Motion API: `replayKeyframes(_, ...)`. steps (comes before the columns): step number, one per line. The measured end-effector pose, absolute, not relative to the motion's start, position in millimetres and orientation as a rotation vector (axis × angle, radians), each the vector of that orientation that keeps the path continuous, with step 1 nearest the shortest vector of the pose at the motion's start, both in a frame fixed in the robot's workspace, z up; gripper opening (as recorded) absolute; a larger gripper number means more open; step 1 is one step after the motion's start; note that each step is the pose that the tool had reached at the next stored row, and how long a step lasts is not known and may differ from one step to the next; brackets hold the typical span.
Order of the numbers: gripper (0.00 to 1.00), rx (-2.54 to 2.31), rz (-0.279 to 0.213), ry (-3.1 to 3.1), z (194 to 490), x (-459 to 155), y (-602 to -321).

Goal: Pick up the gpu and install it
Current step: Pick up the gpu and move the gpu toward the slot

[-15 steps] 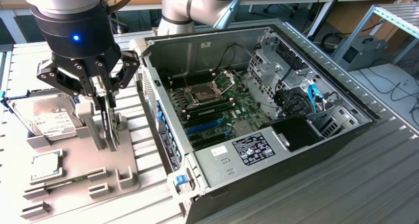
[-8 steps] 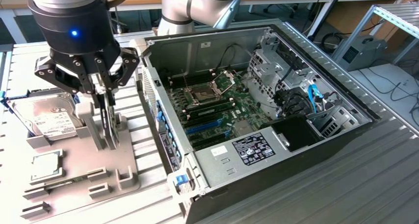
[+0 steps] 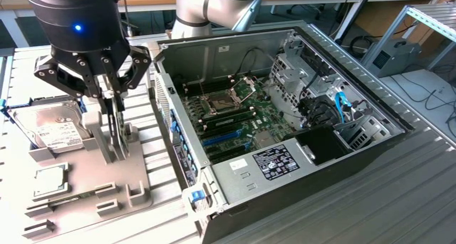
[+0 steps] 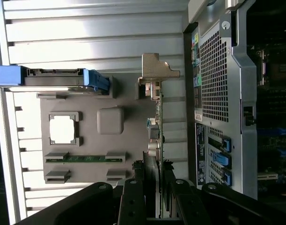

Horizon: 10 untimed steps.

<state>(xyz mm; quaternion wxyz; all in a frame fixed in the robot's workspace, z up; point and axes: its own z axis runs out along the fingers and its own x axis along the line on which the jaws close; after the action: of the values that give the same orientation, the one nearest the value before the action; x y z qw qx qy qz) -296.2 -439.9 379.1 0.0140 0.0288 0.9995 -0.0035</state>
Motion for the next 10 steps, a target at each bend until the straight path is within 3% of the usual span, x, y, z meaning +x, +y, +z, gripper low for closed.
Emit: replayKeyframes(10,0.27,0.090,-0.011,3.112,389.6,-296.2,-439.8)
